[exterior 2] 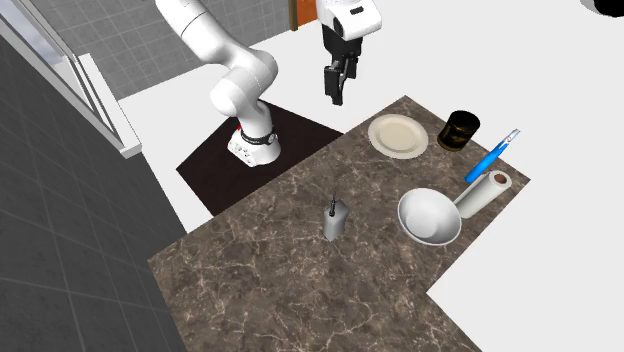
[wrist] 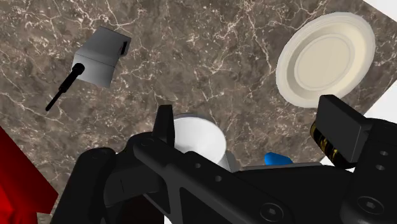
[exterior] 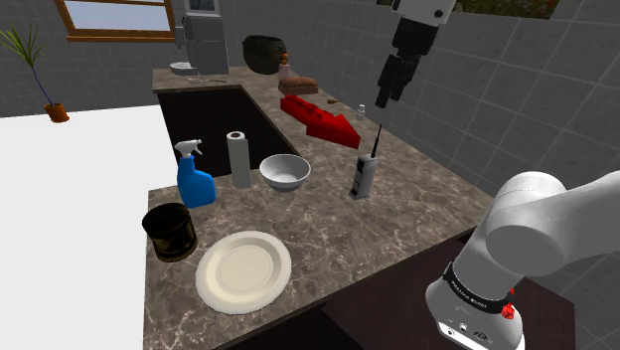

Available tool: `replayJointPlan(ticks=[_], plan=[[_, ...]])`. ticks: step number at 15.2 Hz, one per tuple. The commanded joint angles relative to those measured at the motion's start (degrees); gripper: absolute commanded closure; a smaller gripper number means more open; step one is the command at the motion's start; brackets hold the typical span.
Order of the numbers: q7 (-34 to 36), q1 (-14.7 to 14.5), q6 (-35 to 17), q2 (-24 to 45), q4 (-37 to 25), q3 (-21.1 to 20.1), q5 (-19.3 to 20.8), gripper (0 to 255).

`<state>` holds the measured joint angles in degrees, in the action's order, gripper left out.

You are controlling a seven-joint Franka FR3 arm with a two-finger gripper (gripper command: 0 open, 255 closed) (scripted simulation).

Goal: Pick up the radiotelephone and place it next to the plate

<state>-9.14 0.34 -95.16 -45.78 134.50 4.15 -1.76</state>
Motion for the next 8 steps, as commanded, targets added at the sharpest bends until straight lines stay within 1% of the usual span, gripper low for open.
replayJointPlan(ticks=[1,8], plan=[[0.0,0.0,0.0,0.0,0.0,0.0,0.0,0],[-1.5,2.1,-4.9,14.1,-2.3,4.2,1.5,0]])
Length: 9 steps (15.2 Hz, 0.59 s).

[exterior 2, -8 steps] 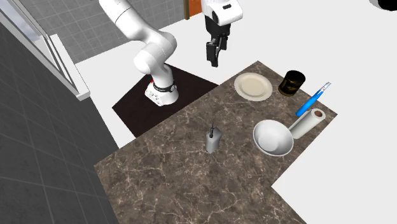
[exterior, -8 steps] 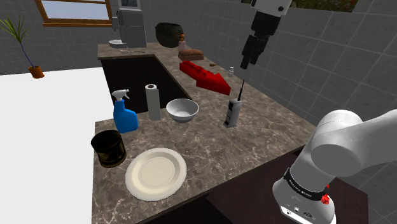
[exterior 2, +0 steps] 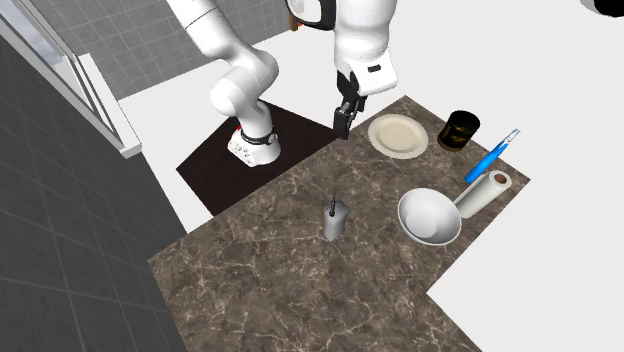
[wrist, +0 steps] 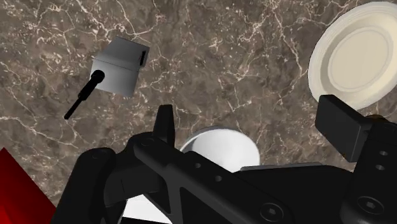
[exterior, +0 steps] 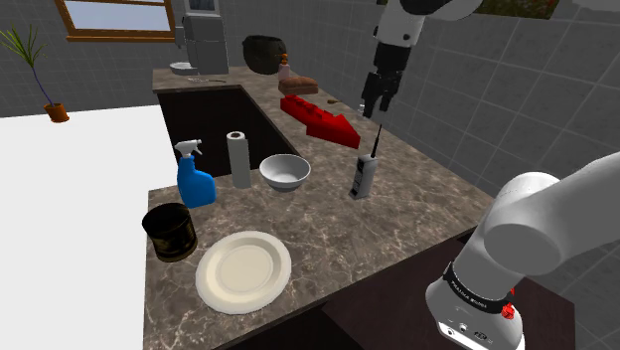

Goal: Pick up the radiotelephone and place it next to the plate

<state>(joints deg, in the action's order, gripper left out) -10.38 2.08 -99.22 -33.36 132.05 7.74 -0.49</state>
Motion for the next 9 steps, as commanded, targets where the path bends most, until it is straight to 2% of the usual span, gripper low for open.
replayJointPlan(ticks=[1,9], plan=[[-0.5,0.6,-1.4,3.8,-0.3,1.2,0.4,0],[-2.6,2.7,-5.1,21.1,-5.9,5.8,0.3,0]])
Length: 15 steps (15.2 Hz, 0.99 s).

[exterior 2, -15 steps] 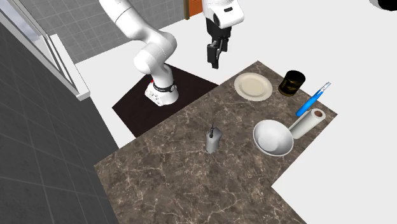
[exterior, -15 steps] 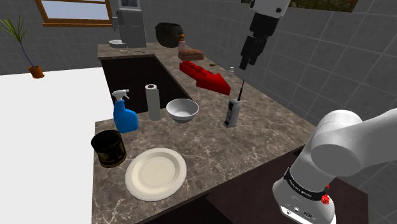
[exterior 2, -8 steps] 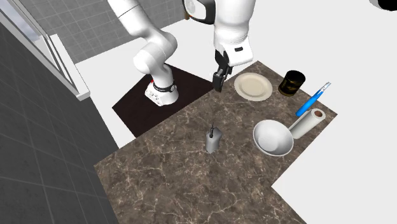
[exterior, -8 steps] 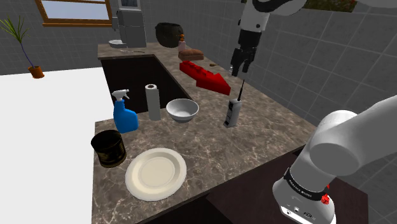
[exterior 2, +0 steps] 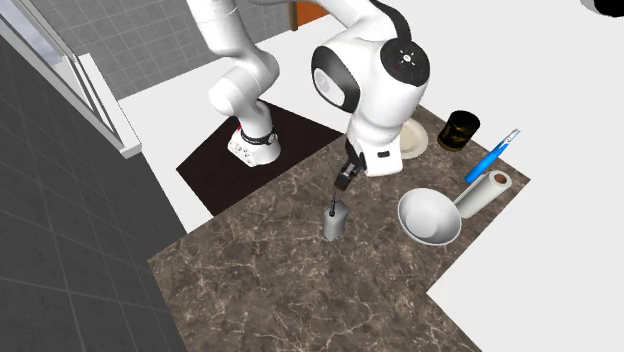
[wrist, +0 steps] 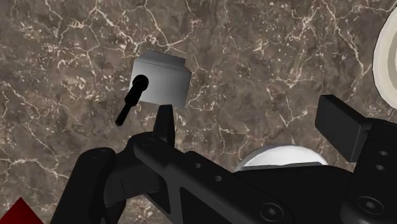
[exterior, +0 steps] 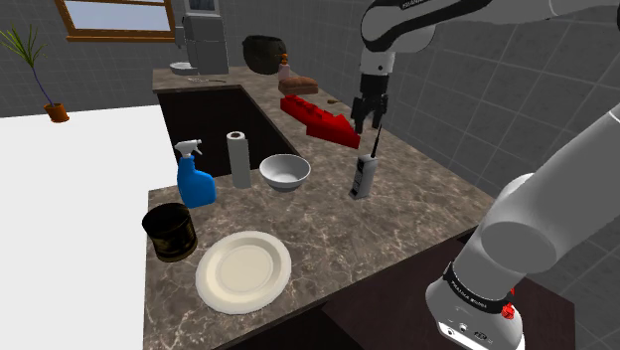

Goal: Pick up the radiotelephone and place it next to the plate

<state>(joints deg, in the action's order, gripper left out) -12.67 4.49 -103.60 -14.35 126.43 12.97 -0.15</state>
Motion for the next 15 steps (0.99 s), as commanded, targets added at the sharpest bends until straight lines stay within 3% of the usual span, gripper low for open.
replayJointPlan(ticks=[1,7,15], plan=[[-0.6,0.6,-1.0,4.3,-1.2,1.1,-0.2,0],[-2.5,2.7,-2.1,17.8,-7.4,3.8,-1.6,0],[-2.9,2.8,-7.9,19.1,-2.6,3.7,-2.0,0]])
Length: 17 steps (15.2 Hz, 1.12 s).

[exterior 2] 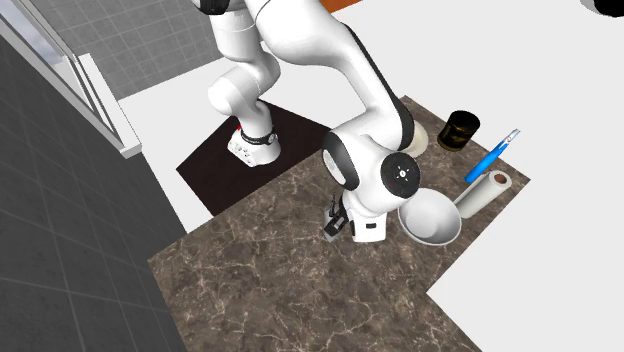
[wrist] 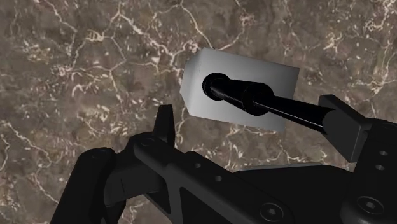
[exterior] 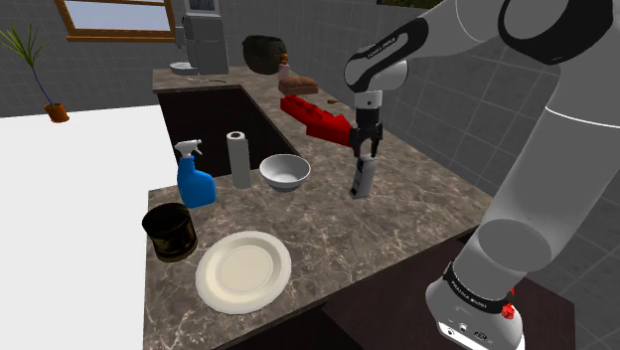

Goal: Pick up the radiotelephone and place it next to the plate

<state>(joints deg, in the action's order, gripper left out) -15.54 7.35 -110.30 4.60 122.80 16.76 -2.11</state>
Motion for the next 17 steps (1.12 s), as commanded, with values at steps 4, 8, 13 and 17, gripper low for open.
replayJointPlan(ticks=[4,8,13,17], plan=[[0.0,0.0,-1.2,0.2,1.1,0.0,-0.1,0],[0.0,0.0,-1.2,0.2,1.1,0.0,-0.1,0],[0.0,0.0,-1.2,0.2,1.1,0.0,-0.1,255],[0.0,0.0,-1.2,0.2,1.1,0.0,-0.1,255]])
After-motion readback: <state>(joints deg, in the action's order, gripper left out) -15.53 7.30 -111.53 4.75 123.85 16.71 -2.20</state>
